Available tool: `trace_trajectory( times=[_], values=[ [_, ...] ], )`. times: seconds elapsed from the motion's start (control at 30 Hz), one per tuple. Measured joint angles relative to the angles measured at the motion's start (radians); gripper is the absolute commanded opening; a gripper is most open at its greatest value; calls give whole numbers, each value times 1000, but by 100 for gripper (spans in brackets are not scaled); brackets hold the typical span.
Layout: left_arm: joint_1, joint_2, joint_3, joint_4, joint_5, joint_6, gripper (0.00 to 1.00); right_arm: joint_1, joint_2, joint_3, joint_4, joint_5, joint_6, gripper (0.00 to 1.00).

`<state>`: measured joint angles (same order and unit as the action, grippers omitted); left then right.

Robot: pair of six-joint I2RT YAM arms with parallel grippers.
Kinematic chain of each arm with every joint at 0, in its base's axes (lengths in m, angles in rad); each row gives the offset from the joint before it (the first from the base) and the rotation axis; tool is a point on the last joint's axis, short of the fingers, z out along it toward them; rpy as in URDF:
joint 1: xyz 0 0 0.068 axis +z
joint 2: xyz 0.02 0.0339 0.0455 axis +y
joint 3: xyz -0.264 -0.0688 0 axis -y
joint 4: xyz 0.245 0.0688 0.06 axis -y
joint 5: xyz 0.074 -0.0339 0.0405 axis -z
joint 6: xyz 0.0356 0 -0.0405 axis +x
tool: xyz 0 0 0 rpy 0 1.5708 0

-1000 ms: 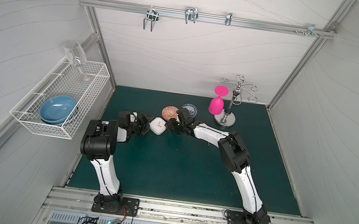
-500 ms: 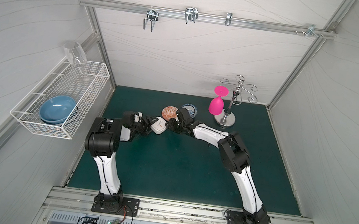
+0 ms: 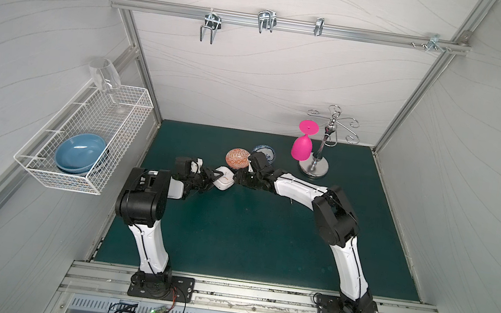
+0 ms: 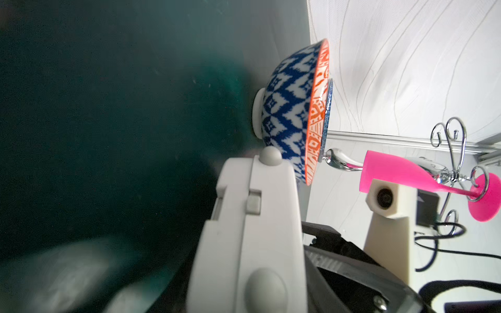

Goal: Remove the battery from the alarm
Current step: Pick up the alarm from the center of the board, then adjust the alarm.

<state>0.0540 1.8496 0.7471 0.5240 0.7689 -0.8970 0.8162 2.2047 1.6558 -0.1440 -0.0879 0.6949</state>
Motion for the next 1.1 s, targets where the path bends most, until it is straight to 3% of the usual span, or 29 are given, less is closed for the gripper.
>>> trace_trajectory(
  times=[0.1, 0.2, 0.37, 0.53, 0.67, 0.87, 1.1],
  values=[
    [-18, -101, -21, -81, -46, 87, 37, -4, -124, -72, -42, -1, -37, 79],
    [-91, -252, -23, -215, -166, 232, 37, -23, -306, -162, -91, -40, -48, 87],
    [-348, -494, -21, -388, -451, 498, 33, -161, -649, -333, -150, -196, 81, 92],
    [-622, -578, -22, -448, -743, 742, 24, -321, -874, -455, -273, -290, 339, 93],
    [-807, -581, -22, -462, -940, 904, 23, -318, -933, -483, -426, -346, 488, 93],
    [-1029, -576, -21, -451, -1152, 1108, 23, -277, -924, -457, -573, -378, 589, 96],
    [-1177, -500, 27, -420, -1297, 1263, 23, -208, -876, -431, -591, -381, 658, 96]
  ],
)
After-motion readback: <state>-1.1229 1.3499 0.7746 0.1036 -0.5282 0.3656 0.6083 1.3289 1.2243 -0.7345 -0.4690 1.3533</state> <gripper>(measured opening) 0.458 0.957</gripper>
